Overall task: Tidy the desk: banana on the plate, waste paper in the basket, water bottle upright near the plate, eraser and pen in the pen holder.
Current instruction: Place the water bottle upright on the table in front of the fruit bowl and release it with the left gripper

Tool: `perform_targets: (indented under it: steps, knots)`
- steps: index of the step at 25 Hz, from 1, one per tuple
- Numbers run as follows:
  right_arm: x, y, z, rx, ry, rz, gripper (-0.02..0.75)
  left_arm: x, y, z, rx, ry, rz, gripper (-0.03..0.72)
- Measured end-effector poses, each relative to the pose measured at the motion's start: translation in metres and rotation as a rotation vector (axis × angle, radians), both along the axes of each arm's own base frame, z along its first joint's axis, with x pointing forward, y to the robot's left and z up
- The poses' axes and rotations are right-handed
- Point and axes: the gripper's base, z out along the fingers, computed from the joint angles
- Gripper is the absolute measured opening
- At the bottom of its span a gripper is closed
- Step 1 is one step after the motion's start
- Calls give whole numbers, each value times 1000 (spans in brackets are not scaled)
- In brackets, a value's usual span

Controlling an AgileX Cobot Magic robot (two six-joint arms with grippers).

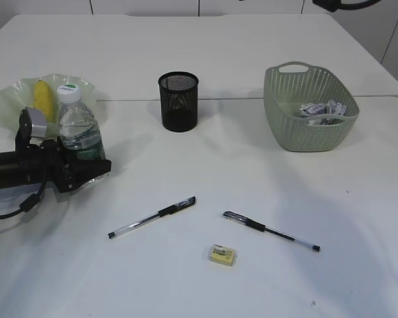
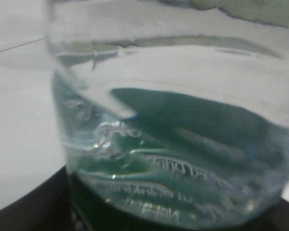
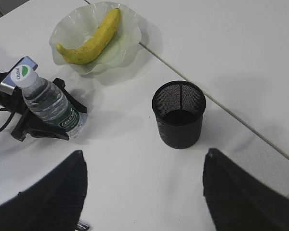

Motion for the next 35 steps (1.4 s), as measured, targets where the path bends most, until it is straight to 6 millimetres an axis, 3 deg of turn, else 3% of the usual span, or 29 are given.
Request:
perform_targets:
  steps: [15, 24, 35]
  knots:
    - [0, 0, 0, -1, -1, 1, 557, 0, 0, 0, -4, 15, 4, 521]
    - [0, 0, 0, -1, -1, 1, 557, 3, 1, 22, 10, 7, 6, 521]
    - [0, 0, 0, -1, -1, 1, 557, 4, 1, 29, -34, 63, 26, 554]
